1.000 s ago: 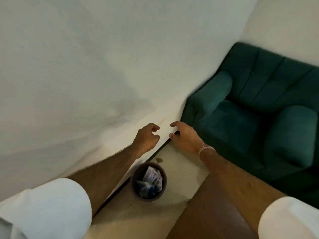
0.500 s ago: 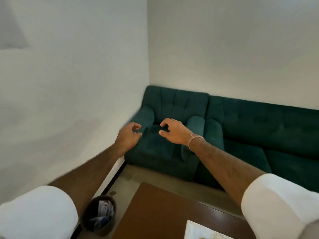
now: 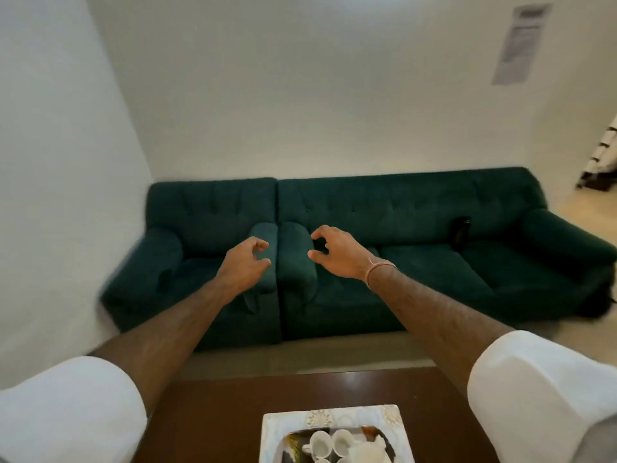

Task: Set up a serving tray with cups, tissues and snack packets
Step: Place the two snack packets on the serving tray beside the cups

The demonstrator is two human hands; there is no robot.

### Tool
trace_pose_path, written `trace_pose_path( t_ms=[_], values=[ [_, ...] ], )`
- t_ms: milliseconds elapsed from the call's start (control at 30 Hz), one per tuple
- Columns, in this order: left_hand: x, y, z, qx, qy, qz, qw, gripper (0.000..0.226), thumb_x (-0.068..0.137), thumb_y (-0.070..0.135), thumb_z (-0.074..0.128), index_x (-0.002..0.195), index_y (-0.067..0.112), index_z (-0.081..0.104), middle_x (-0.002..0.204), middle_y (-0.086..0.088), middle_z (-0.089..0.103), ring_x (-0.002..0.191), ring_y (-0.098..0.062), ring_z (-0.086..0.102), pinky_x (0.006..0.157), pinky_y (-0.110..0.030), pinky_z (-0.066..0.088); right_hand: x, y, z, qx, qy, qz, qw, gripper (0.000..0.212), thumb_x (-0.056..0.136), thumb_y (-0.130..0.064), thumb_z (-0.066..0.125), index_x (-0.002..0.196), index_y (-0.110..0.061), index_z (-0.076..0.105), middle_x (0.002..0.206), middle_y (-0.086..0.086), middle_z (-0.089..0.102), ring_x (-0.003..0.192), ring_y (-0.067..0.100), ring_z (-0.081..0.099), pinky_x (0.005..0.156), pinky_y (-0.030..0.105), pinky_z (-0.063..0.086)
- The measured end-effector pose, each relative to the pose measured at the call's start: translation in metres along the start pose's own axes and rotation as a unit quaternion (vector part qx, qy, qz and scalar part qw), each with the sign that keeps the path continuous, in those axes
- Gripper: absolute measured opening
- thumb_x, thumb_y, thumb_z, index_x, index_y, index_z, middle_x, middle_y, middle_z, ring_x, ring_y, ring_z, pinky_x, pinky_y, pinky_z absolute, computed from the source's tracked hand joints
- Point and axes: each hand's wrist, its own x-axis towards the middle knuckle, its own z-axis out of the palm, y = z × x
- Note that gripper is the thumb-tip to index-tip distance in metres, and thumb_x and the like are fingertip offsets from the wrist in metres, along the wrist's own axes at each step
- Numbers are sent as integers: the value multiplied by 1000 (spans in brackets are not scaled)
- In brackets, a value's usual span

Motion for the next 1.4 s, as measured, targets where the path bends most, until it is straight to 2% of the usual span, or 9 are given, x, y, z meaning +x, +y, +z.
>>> trace_pose_path(
  t_ms=[100, 367, 733, 833, 933, 1067, 1167, 1267, 1400],
  values=[
    [17, 30, 62, 25, -48, 49, 997, 48, 90, 17, 67, 136, 16, 55, 139, -3, 57, 128, -19, 53, 102, -28, 40, -27, 65, -13, -5, 23, 59, 998, 54, 96, -40, 57, 143, -17, 43, 143, 8, 49, 122, 26, 53, 106, 50, 43],
    [31, 96, 257, 68, -189, 77, 977, 56, 89, 29, 70, 140, 18, 51, 144, -5, 54, 130, -22, 51, 107, -37, 41, -118, 272, -21, -11, 15, 218, 976, 56, 96, -39, 57, 145, -18, 39, 147, 9, 46, 135, 28, 44, 111, 52, 37],
    [18, 147, 590, 105, -352, 76, 927, 54, 88, 30, 71, 138, 21, 52, 140, -3, 56, 123, -21, 55, 101, -36, 46, -255, 581, 21, 38, -6, 395, 918, 55, 92, -35, 62, 139, -12, 45, 140, 16, 52, 130, 35, 49, 108, 47, 41],
    [1, 145, 679, 94, -384, 65, 916, 46, 88, 29, 71, 131, 22, 57, 132, -1, 60, 115, -18, 57, 90, -29, 46, -296, 652, 47, 47, -17, 427, 903, 53, 93, -30, 63, 137, -6, 47, 136, 20, 54, 128, 36, 51, 107, 40, 39],
    [-22, 136, 767, 75, -417, 42, 905, 38, 85, 29, 72, 121, 23, 61, 115, 4, 64, 94, -10, 57, 69, -16, 41, -340, 712, 74, 68, -5, 478, 876, 53, 92, -29, 64, 138, -8, 49, 138, 20, 52, 128, 37, 50, 106, 43, 40],
    [-57, 133, 873, 45, -477, -5, 878, 18, 82, 30, 76, 94, 27, 63, 99, 8, 66, 92, -13, 62, 76, -27, 49, -400, 768, 108, 52, 22, 577, 815, 63, 86, -42, 69, 136, -11, 49, 136, 22, 48, 124, 44, 49, 105, 49, 42],
    [-79, 135, 935, 15, -486, -61, 872, 16, 79, 27, 76, 73, 22, 63, 76, 6, 66, 78, -15, 64, 72, -33, 55, -431, 791, 139, 95, 85, 618, 776, 76, 82, -40, 76, 139, -4, 40, 136, 25, 40, 121, 49, 51, 107, 48, 42],
    [-96, 145, 983, -1, -483, -90, 871, 23, 83, 33, 68, 68, 18, 60, 63, 6, 61, 62, -15, 57, 54, -22, 44, -443, 808, 165, 154, 155, 631, 744, 88, 80, -36, 80, 142, 0, 30, 141, 25, 37, 129, 44, 46, 107, 41, 40],
    [-106, 167, 1019, -48, -464, -141, 873, 26, 92, 34, 62, 73, 18, 56, 69, 5, 62, 59, -13, 58, 48, -19, 40, -438, 819, 177, 276, 256, 639, 671, 90, 75, -36, 85, 139, -10, 29, 135, 14, 58, 121, 33, 59, 99, 37, 47]
  ],
)
